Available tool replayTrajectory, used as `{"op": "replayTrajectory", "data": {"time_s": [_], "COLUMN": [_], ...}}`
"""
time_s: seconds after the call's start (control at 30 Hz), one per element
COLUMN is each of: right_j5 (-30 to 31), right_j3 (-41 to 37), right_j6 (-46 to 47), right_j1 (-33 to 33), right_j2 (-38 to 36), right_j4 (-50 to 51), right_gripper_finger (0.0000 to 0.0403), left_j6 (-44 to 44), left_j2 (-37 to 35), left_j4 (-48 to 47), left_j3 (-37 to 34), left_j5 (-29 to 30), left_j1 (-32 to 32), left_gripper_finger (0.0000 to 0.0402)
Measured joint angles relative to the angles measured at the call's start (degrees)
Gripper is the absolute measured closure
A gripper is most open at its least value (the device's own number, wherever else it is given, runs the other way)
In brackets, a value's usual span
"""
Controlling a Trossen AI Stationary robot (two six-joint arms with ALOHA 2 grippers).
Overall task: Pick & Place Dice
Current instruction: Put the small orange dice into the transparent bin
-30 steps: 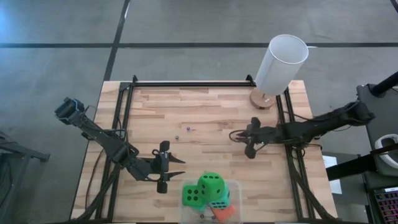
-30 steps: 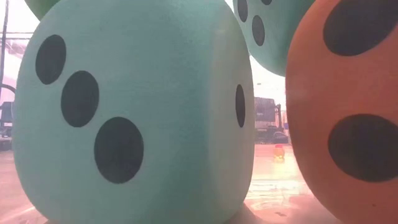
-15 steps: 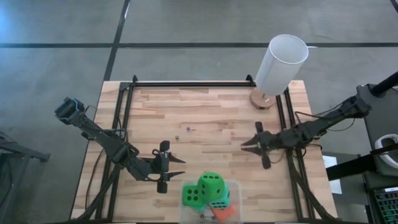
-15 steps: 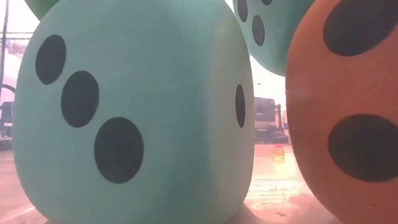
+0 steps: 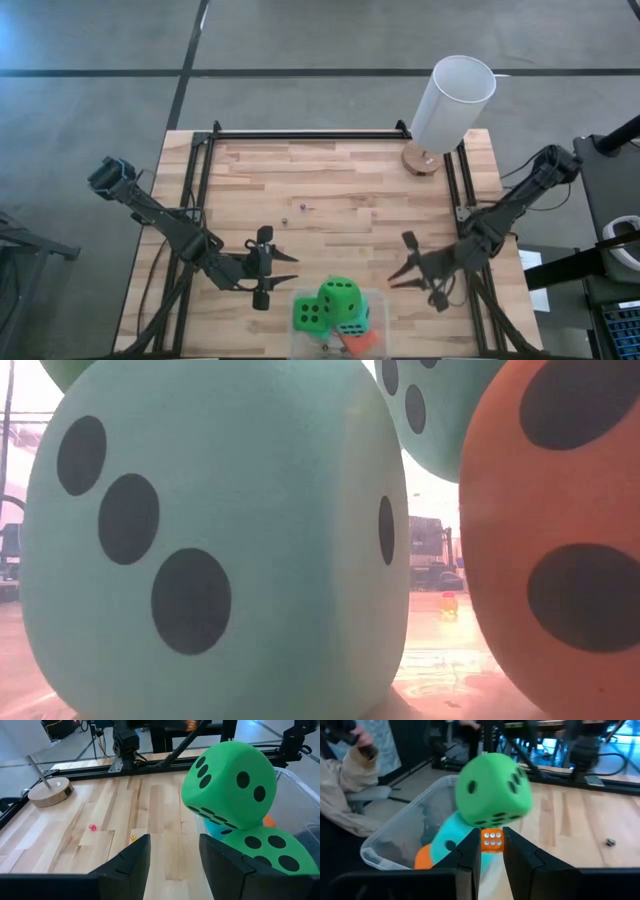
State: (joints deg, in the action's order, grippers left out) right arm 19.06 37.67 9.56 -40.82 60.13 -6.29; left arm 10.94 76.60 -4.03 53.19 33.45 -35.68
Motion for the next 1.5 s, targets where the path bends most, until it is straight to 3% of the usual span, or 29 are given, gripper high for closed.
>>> {"op": "replayTrajectory", "data": {"time_s": [0.37,0.57,0.8,1.07,1.27,1.5], "right_j5": [-6.6,-14.0,-17.5,-19.4,-19.1,-19.1], "right_j3": [10.1,15.8,20.5,22.1,20.4,20.2], "right_j6": [-0.8,-1.4,-3.6,-3.8,-3.7,-2.2], "right_j1": [-1.4,-1.6,-1.9,-1.3,-0.6,0.0], "right_j2": [15.2,21.4,27.7,29.8,28.8,28.9], "right_j4": [-0.1,-0.5,0.0,0.1,0.1,0.1], "right_gripper_finger": [0.0342,0.0342,0.0342,0.0342,0.0342,0.0337], "left_j6": [0.0,0.0,0.0,0.0,-1.7,-2.0], "left_j2": [0.0,0.0,0.0,0.0,0.0,0.0], "left_j4": [0.0,0.0,0.2,0.6,2.0,2.2], "left_j3": [0.0,0.0,0.0,0.0,0.0,0.0], "left_j5": [0.0,0.0,0.0,-0.2,-6.4,-6.8], "left_j1": [0.0,0.0,0.0,0.0,0.0,0.0], "left_gripper_finger": [0.0234,0.0236,0.0228,0.0233,0.024,0.0242]}}
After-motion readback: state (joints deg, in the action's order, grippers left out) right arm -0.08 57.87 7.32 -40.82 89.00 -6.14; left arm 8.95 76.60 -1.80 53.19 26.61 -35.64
